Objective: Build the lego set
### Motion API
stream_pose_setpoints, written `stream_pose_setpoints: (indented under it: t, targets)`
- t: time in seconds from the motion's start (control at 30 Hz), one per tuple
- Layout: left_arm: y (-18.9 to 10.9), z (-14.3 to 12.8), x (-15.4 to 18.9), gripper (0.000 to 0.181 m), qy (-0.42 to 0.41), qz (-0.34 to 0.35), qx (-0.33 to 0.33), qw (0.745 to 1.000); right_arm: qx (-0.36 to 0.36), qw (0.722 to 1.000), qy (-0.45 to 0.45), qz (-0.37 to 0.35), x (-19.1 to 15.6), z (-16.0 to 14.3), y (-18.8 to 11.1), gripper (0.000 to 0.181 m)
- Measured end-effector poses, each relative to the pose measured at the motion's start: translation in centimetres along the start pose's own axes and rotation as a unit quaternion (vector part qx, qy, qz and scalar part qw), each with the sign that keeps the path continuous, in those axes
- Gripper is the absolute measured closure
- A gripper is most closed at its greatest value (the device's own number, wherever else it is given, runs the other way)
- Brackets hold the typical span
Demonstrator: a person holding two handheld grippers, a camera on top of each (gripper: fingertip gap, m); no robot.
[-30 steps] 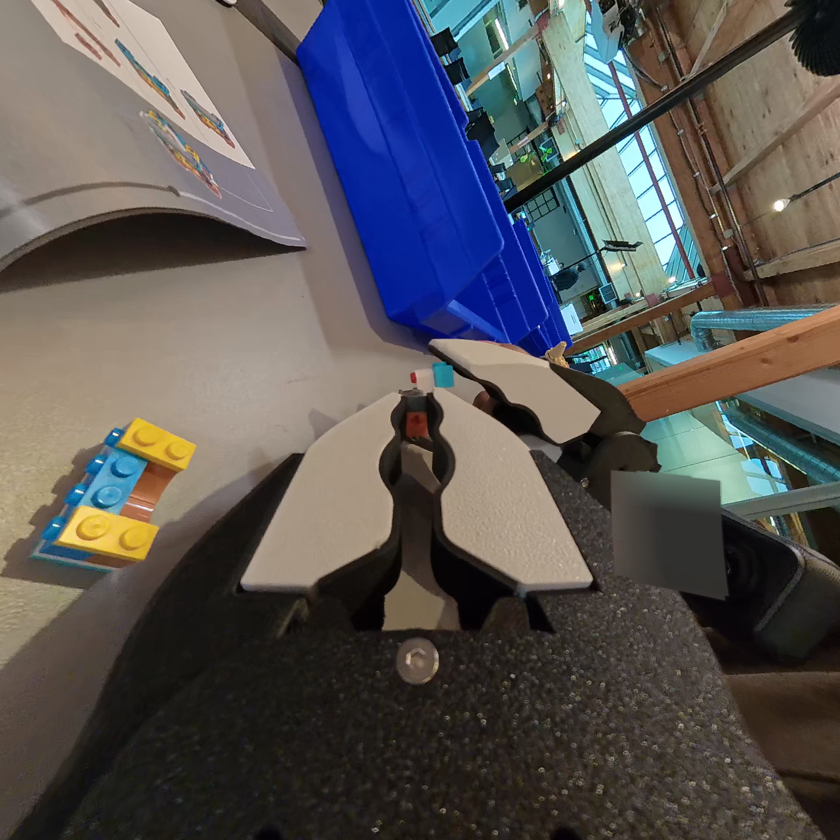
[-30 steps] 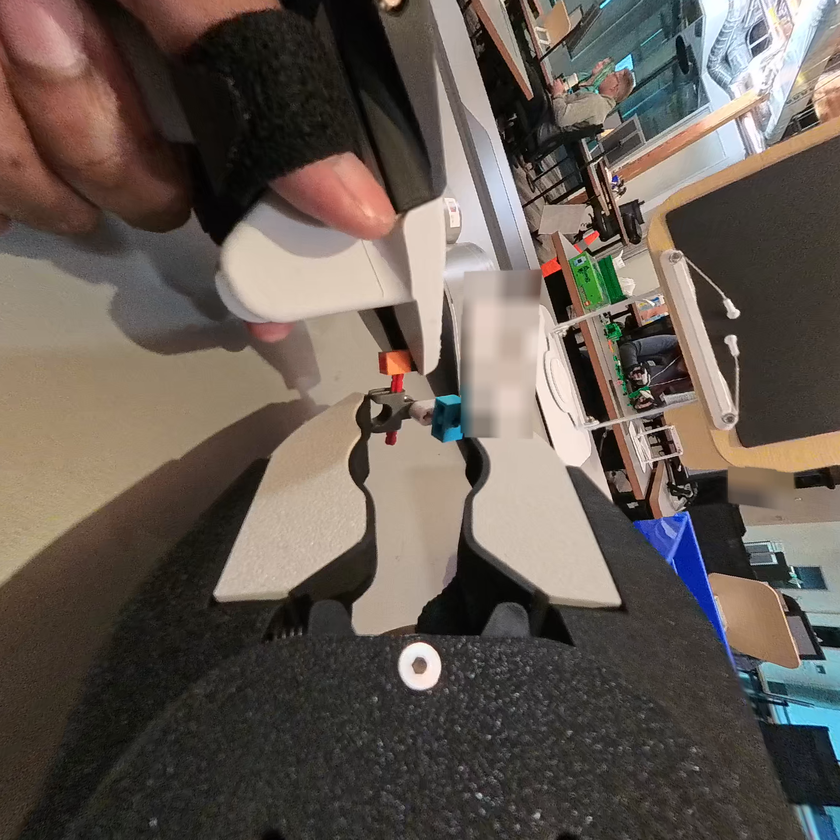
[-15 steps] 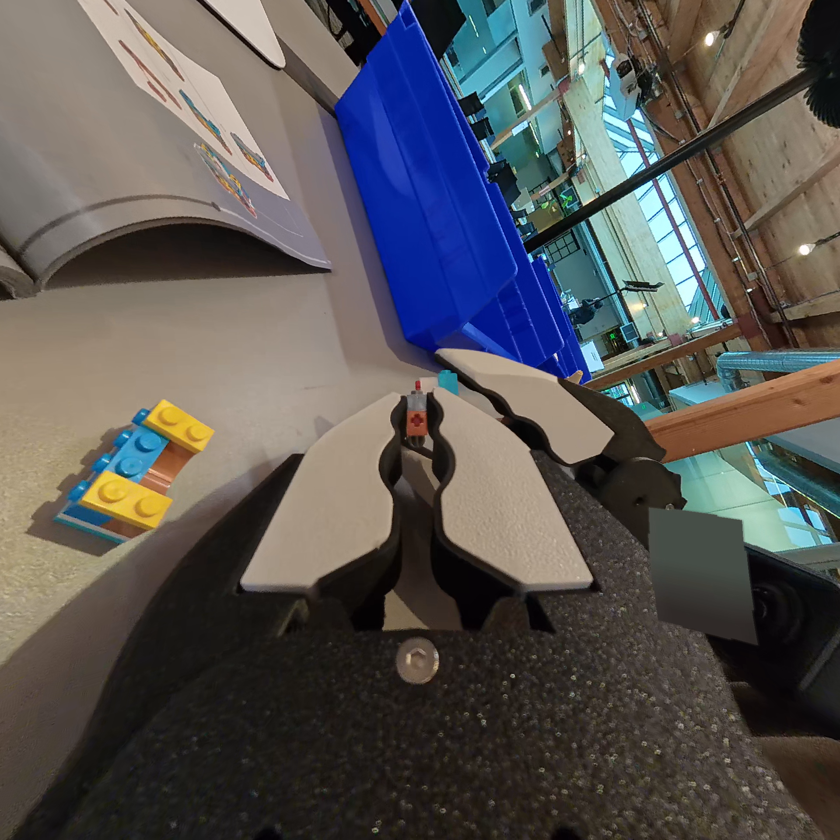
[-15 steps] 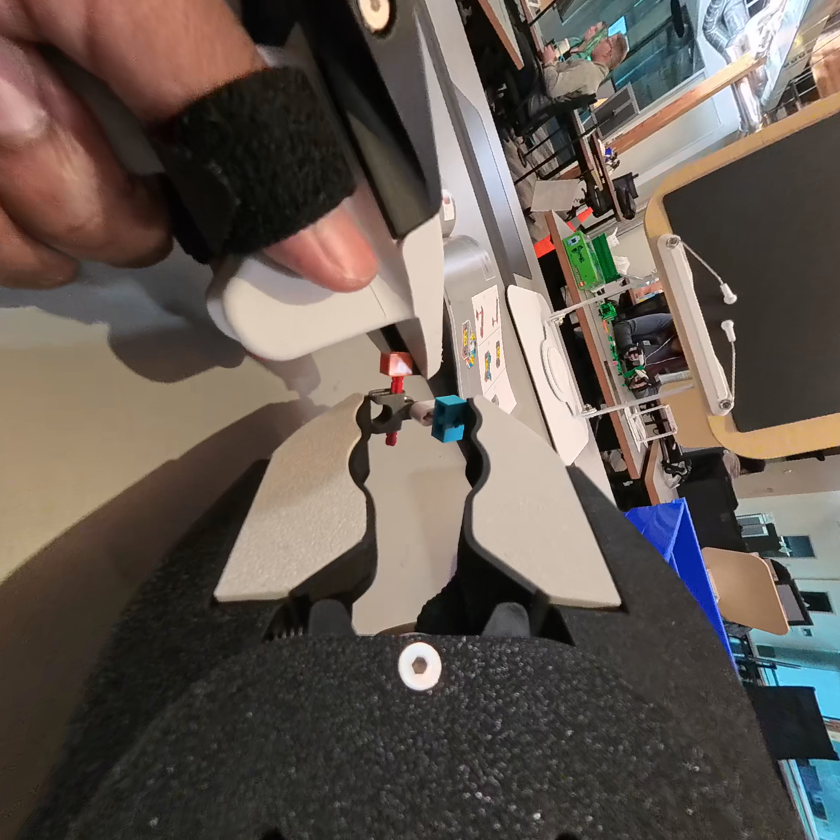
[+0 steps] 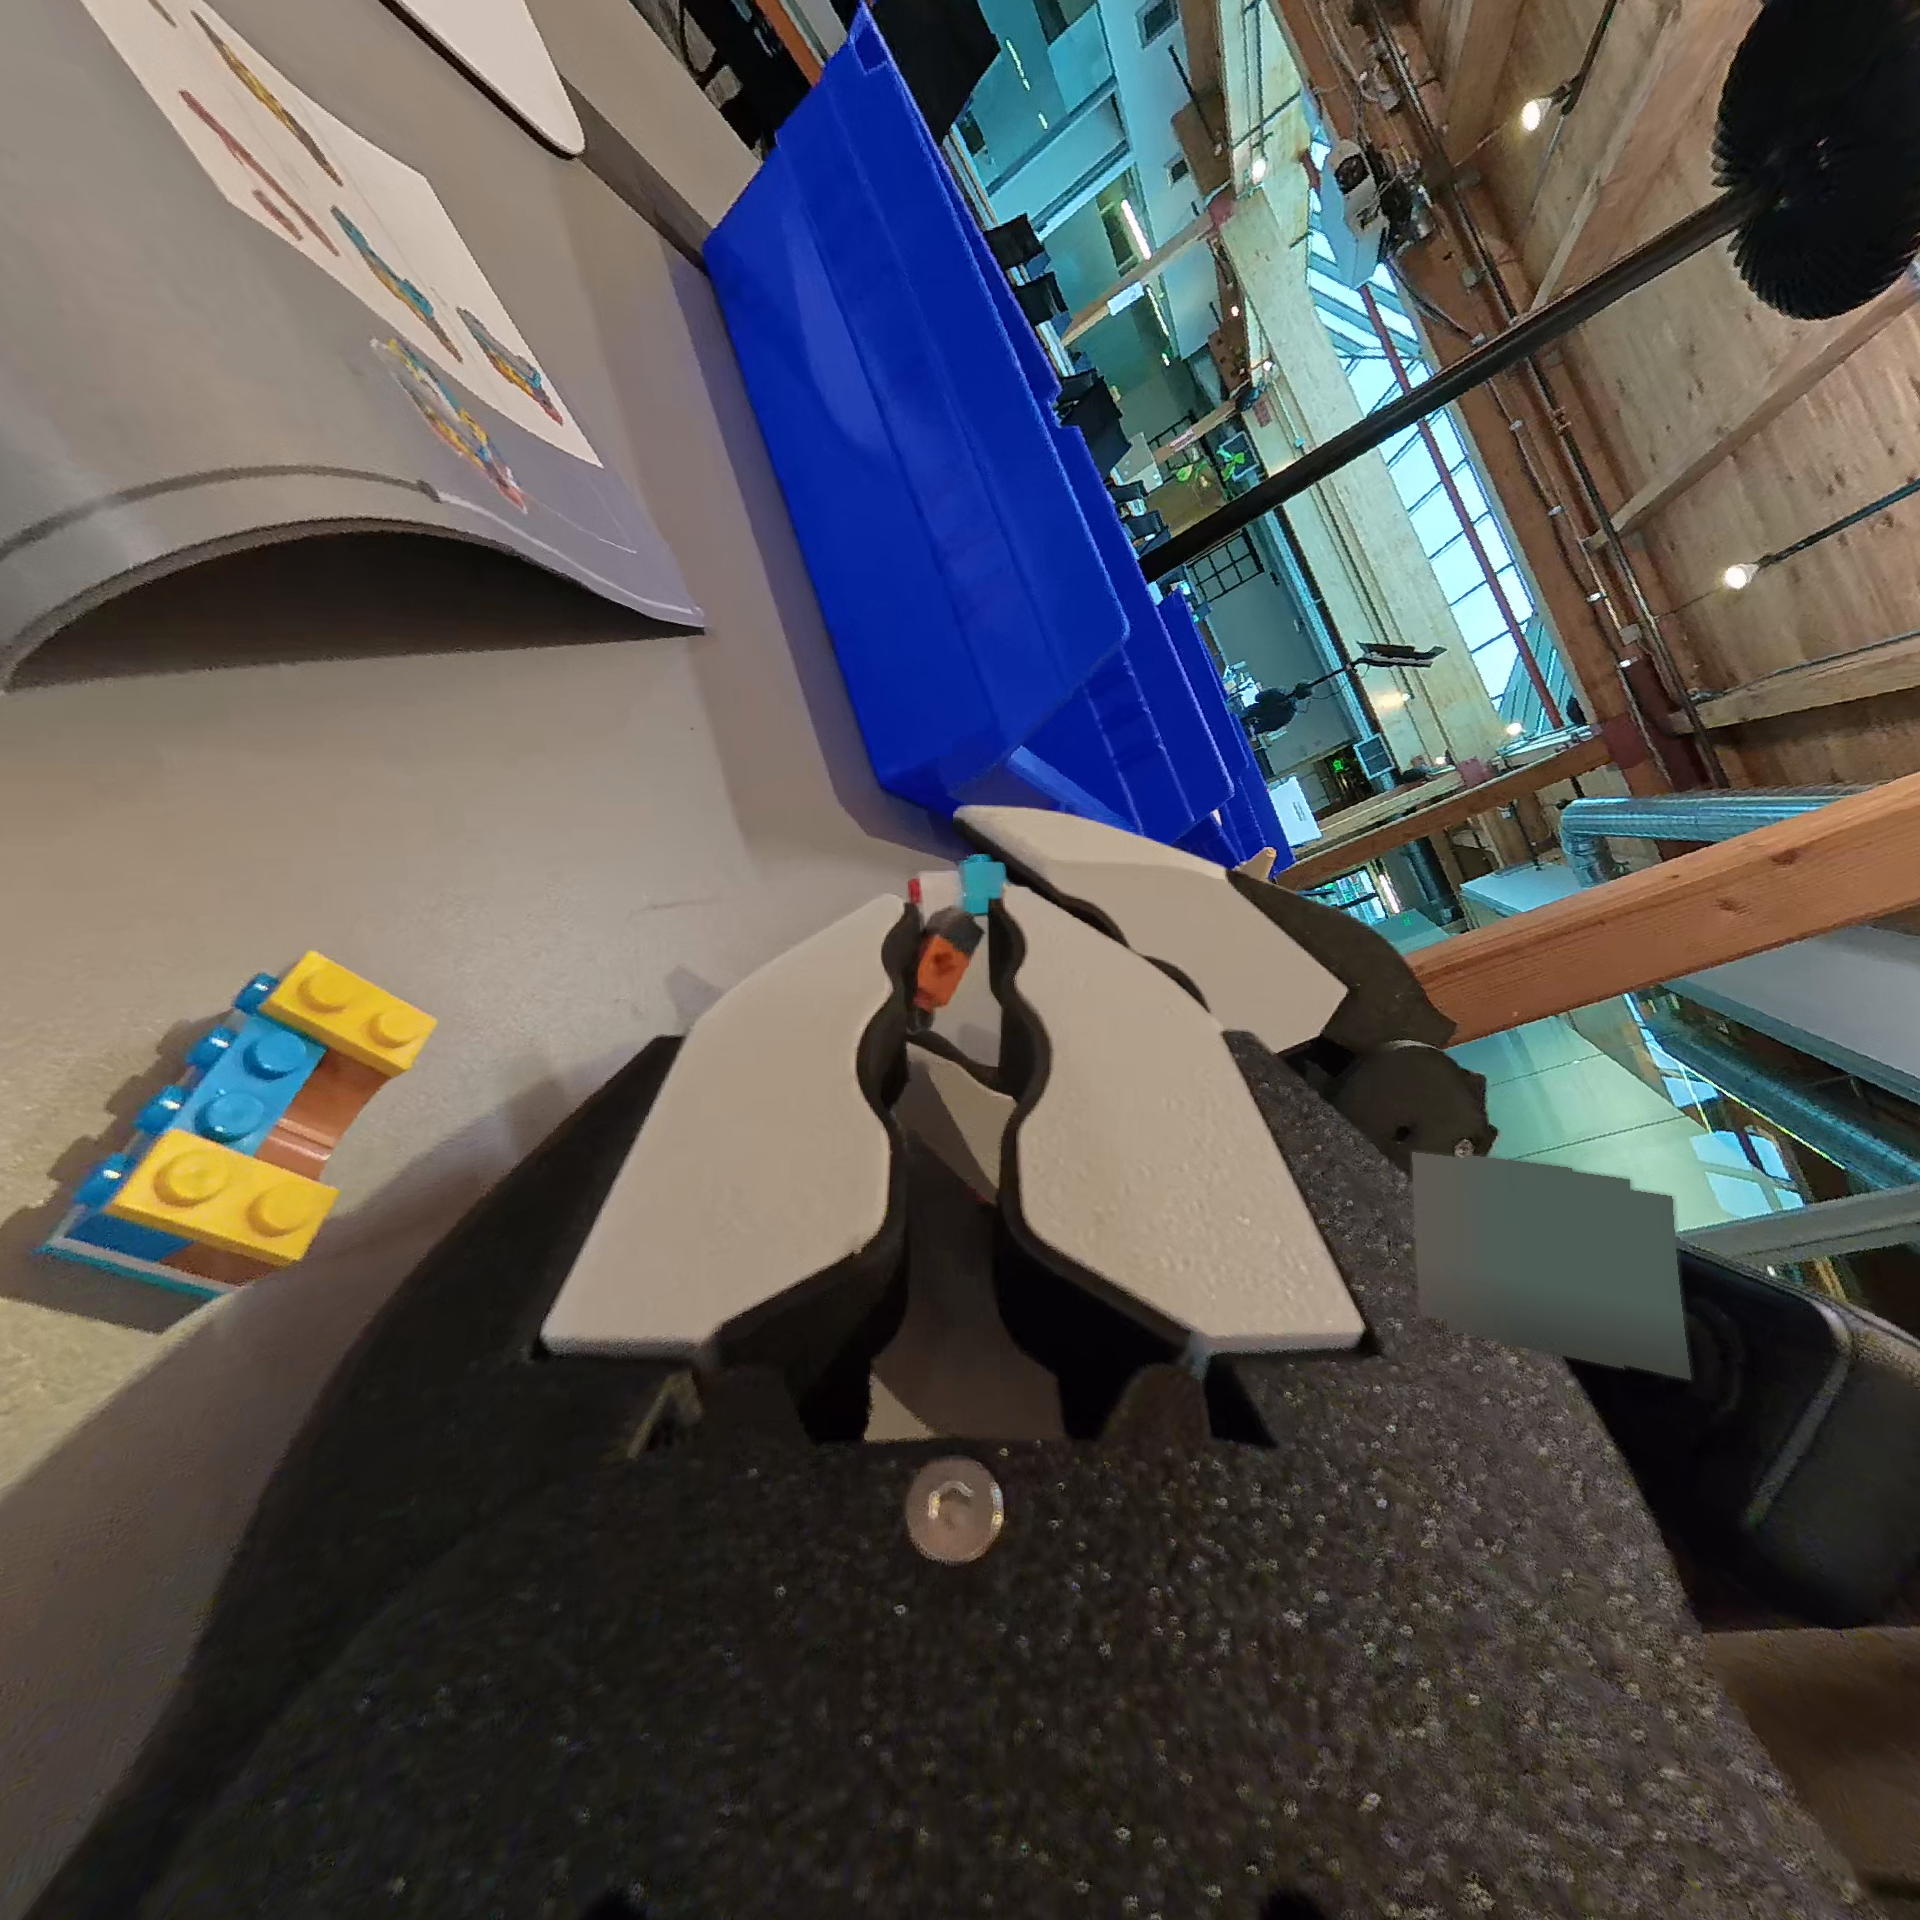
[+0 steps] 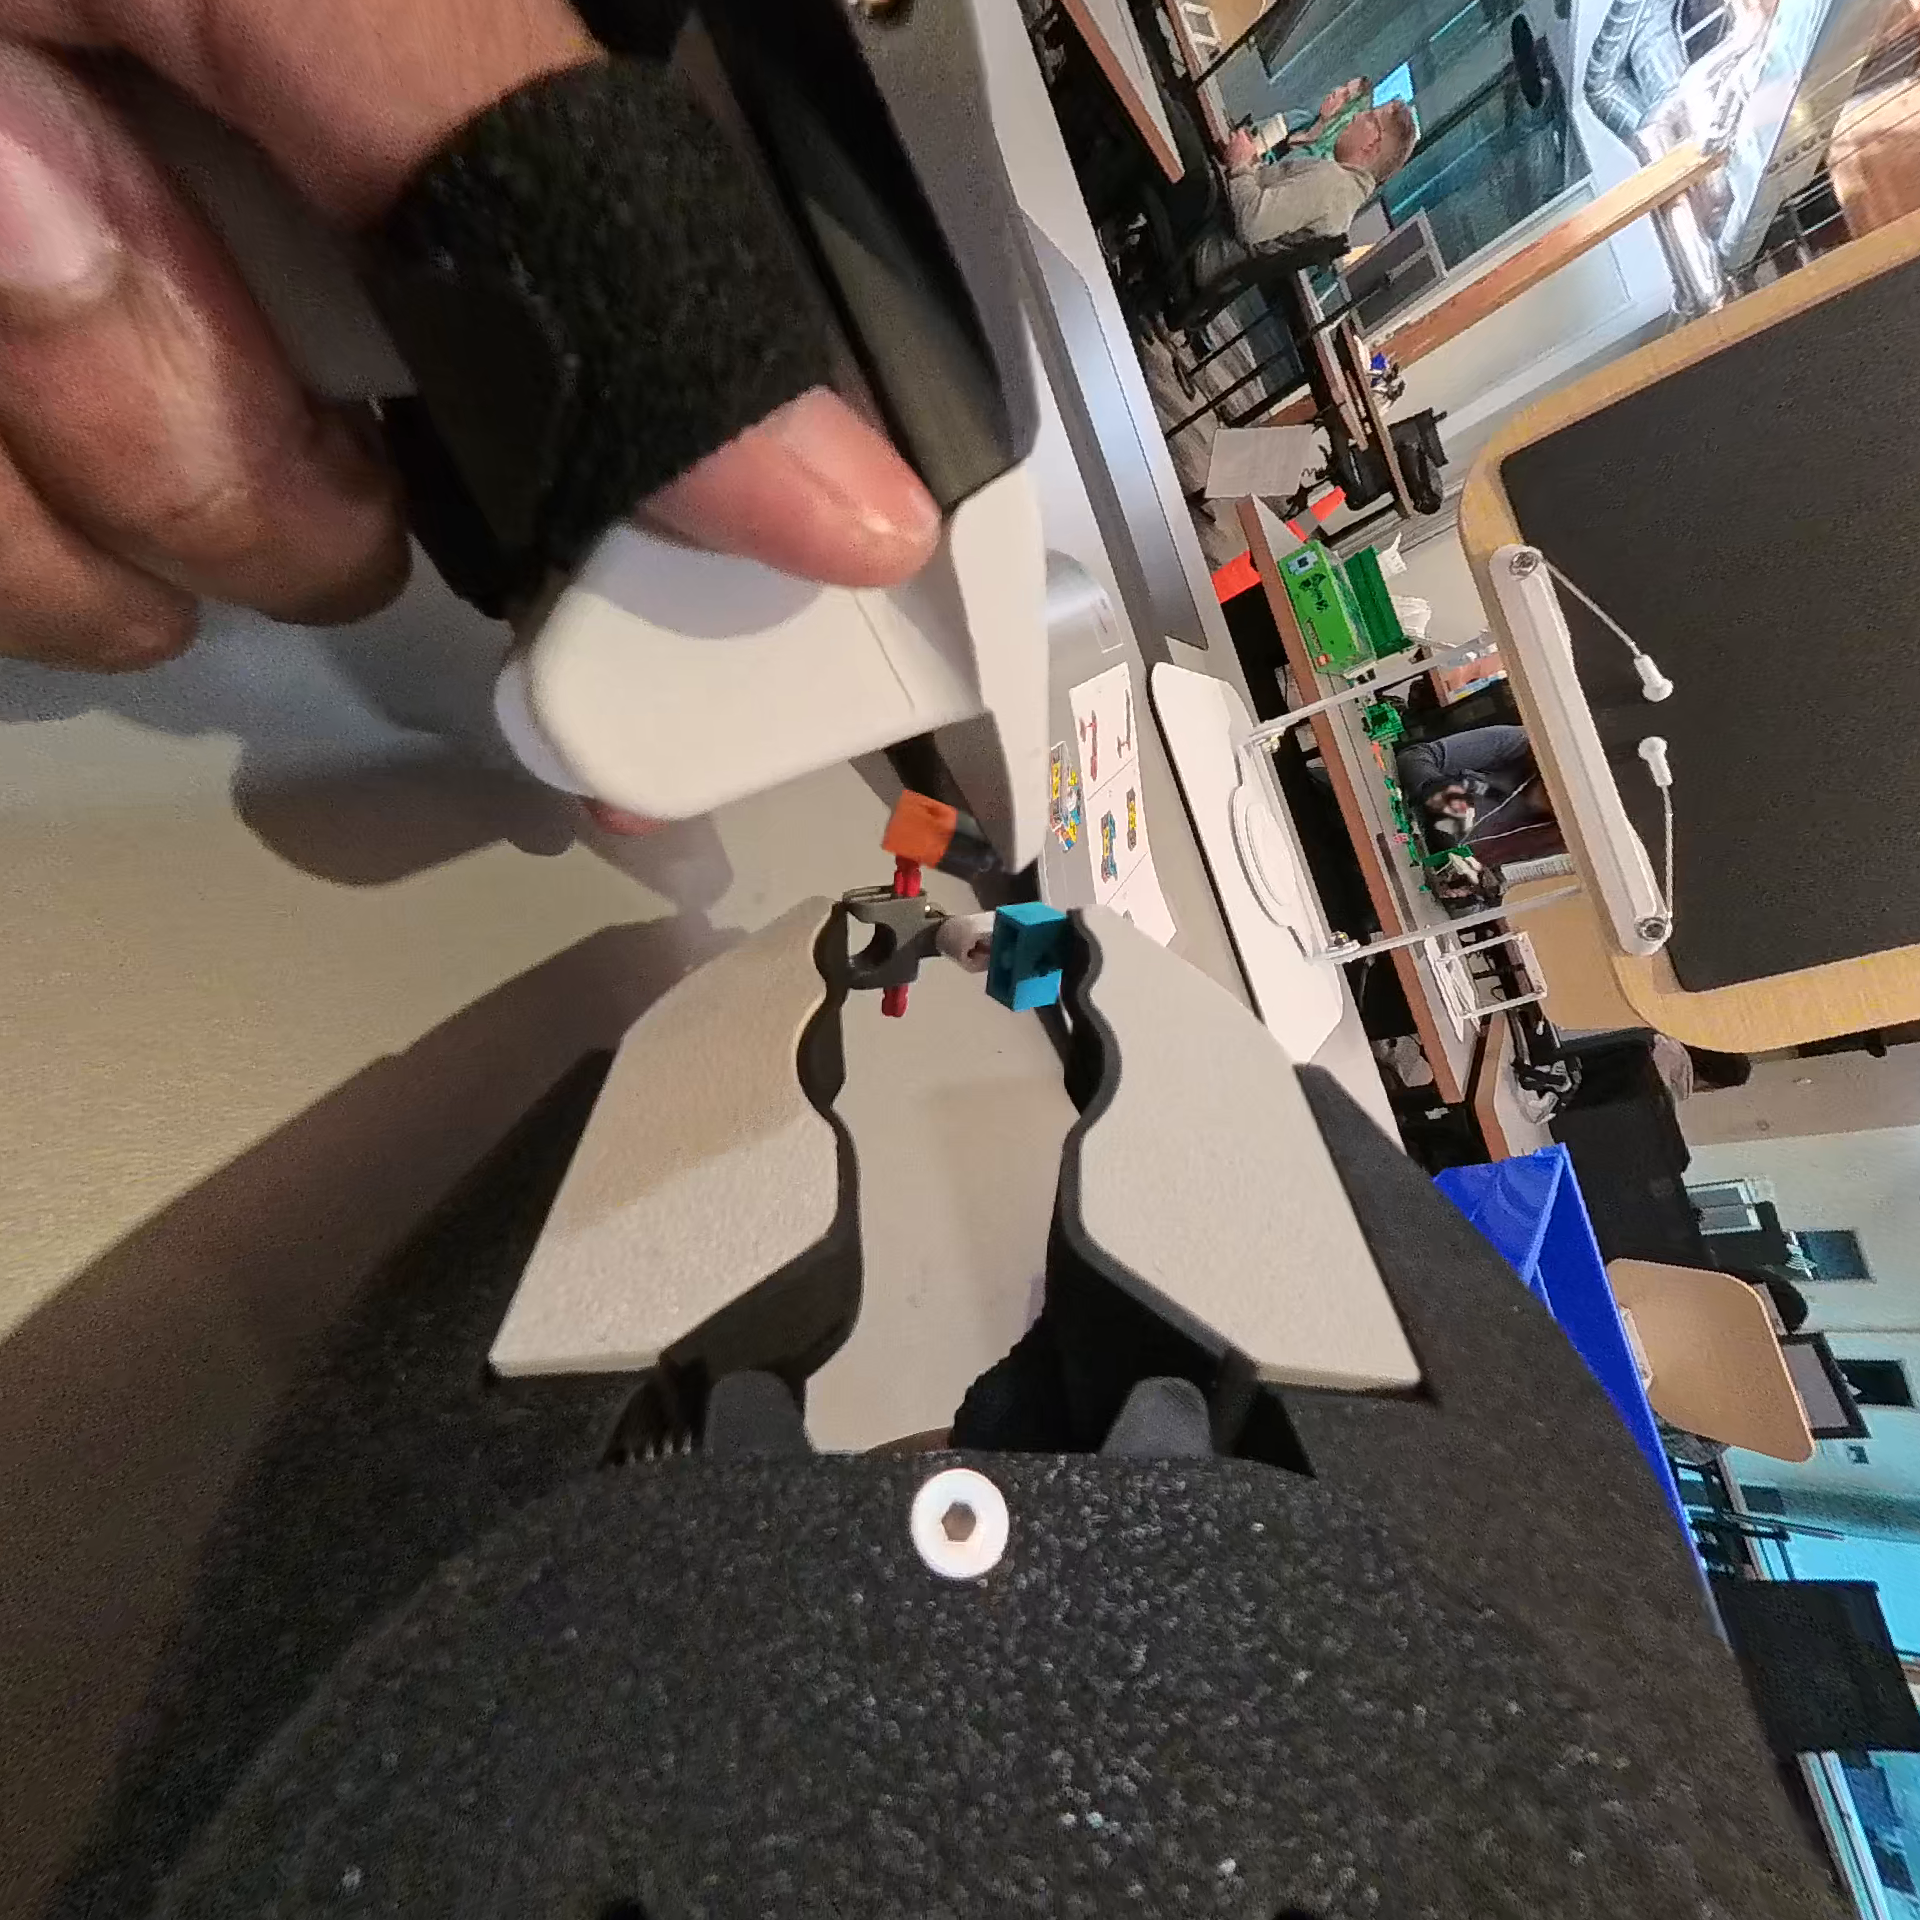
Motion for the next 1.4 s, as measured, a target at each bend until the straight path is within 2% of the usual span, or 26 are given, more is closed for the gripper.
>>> stream_pose_setpoints:
  t: [1.4]
  targets:
    - [-0.2,0.7,0.0,0.171,-0.004,-0.015,0.022,1.000,0.043,0.996,0.076,0.001,1.2,0.0,-0.6,0.142]
Point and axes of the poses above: each gripper's, where its closed fingertips meet, y out along the fingers, z out of its top, x = y × z across the jaws, the point moved 6 cm from there along -y, back along the fingers, and after that the axes turned 10 degrees about x, right-handed, at the moved point
